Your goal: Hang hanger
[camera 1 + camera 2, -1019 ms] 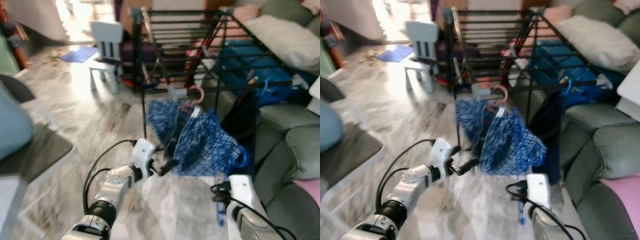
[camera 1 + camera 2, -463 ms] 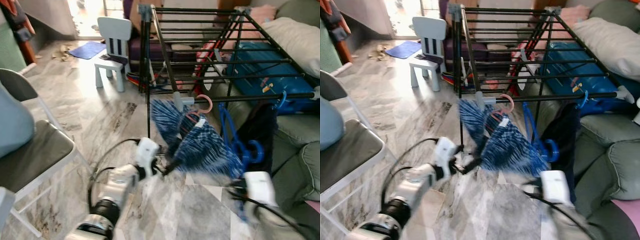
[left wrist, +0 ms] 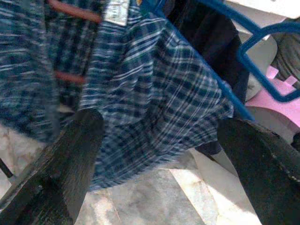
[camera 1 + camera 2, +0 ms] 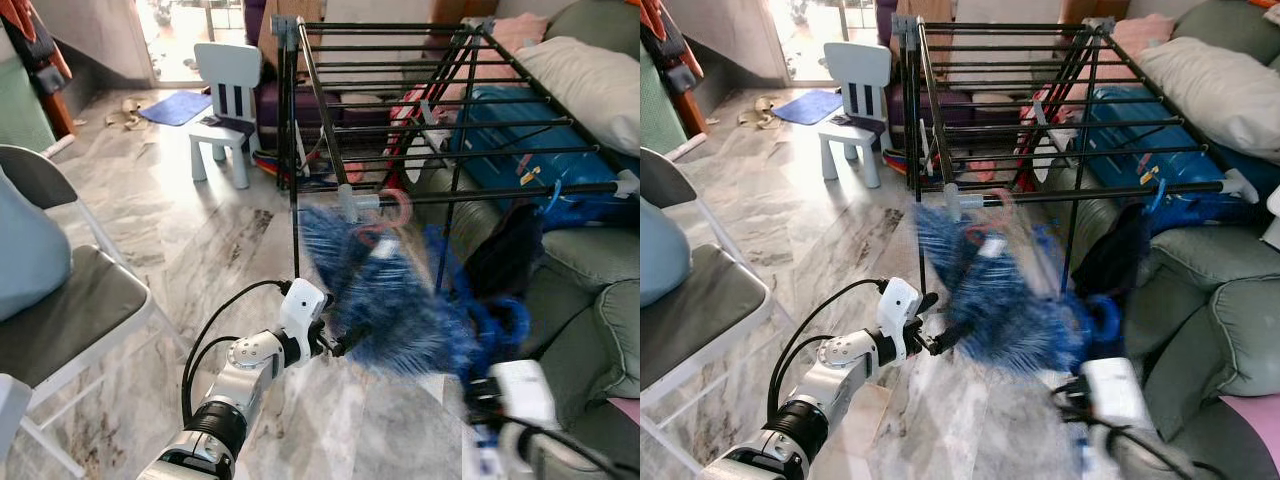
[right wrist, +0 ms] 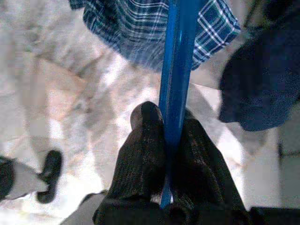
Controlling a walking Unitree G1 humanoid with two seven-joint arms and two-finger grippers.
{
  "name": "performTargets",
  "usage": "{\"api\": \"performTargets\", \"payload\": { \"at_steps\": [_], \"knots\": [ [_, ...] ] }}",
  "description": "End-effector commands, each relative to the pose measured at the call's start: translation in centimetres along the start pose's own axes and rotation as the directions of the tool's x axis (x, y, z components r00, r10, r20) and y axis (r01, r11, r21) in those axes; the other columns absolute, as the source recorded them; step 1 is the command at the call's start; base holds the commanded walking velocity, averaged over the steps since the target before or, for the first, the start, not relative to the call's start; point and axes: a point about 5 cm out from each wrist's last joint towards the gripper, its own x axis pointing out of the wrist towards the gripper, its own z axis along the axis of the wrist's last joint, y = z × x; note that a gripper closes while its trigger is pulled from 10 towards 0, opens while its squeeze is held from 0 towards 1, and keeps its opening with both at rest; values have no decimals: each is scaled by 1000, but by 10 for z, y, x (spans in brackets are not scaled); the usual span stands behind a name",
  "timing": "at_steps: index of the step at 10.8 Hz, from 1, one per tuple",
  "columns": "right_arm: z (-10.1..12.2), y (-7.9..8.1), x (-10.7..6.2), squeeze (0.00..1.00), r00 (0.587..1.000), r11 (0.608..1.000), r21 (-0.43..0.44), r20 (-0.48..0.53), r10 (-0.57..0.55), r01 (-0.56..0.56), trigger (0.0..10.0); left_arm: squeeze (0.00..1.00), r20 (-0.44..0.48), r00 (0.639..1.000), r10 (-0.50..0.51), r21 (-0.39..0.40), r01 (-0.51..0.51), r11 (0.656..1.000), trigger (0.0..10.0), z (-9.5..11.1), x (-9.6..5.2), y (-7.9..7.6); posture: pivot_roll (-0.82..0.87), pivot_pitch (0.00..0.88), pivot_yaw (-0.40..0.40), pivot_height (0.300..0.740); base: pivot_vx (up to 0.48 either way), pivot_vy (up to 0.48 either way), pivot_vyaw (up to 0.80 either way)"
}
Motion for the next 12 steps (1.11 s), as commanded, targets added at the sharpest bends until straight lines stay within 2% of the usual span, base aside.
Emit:
{"api": "performTargets", "payload": {
  "at_steps": [1,2,4,7,8,9,10,12],
  "knots": [
    [5,6,-1,0,999,999,-8,19,39,-39,10000,0,-7,1000,2,13,-2,1000,10000,1,1,0,20,0,-57,740,0,0,0],
    [3,20,-2,0,992,992,-15,12,124,-124,10000,0,-8,1000,3,14,-3,1000,10000,1,1,0,23,0,-58,740,0,0,0],
    [4,19,-5,0,992,992,-25,8,125,-125,10000,0,-13,1000,6,19,-5,1000,10000,1,1,0,19,0,-57,740,0,0,0],
    [14,-13,-6,0,991,993,-7,63,-118,119,10000,0,-16,1000,9,23,-8,1000,10000,1,2,-1,15,0,-62,740,0,0,0],
    [24,-26,-10,0,974,980,61,120,-194,188,10000,0,-19,1000,11,24,-10,1000,10000,1,3,-1,13,0,-61,740,0,0,0],
    [34,-32,-15,0,961,973,107,166,-219,204,10000,0,-23,1000,12,25,-11,1000,10000,-1,2,-2,10,0,-60,740,0,0,0],
    [39,-36,-19,0,958,973,98,177,-224,210,10000,0,-27,1000,11,28,-10,1000,10000,-1,3,-2,6,0,-59,740,0,0,0],
    [47,-48,-29,0,952,966,145,194,-239,213,10000,0,-31,999,8,31,-7,1000,10000,-1,4,-3,2,0,-58,740,0,0,0]
  ]
}}
